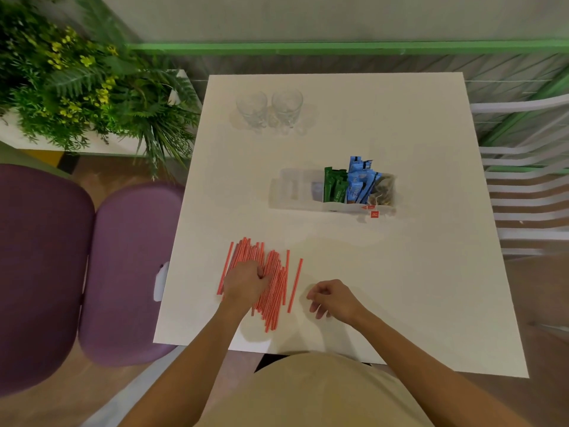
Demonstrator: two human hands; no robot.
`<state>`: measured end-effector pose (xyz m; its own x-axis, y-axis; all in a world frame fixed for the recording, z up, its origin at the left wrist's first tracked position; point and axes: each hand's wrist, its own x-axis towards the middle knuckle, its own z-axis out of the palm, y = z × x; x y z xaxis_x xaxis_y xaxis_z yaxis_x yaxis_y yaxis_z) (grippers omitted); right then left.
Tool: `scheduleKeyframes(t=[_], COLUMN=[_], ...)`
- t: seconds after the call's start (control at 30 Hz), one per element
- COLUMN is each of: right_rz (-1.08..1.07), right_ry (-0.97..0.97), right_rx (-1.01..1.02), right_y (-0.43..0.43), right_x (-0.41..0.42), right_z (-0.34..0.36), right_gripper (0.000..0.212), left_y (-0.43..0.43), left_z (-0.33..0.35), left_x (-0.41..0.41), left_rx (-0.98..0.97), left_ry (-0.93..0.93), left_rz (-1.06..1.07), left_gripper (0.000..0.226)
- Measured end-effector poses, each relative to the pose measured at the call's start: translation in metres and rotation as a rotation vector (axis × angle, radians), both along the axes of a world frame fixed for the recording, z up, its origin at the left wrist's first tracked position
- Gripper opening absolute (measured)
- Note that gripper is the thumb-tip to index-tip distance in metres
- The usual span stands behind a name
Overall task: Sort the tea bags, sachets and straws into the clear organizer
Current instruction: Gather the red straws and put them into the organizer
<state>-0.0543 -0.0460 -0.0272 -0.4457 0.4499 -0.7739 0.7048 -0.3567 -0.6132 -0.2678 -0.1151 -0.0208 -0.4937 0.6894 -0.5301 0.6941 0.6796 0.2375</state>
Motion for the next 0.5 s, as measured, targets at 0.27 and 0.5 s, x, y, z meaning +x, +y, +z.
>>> scheduleKeyframes(t=[0.27, 0.5], right_rz=[-0.047, -0.114], right_ry=[0.045, 0.18], right_rx=[-0.024, 0.037], right_y=[0.007, 0.025], right_x=[-0.008, -0.031], right_z=[0.006, 0.02], right_gripper=[0.015, 0.02], left_y=[-0.009, -0.011], left_z=[0.001, 0.023], left_x=[-0.008, 0.0], left_rx=[0.059, 0.138], left_ry=[-0.2, -0.44], left_rz=[0.13, 0.036], left_gripper=[0.013, 0.006])
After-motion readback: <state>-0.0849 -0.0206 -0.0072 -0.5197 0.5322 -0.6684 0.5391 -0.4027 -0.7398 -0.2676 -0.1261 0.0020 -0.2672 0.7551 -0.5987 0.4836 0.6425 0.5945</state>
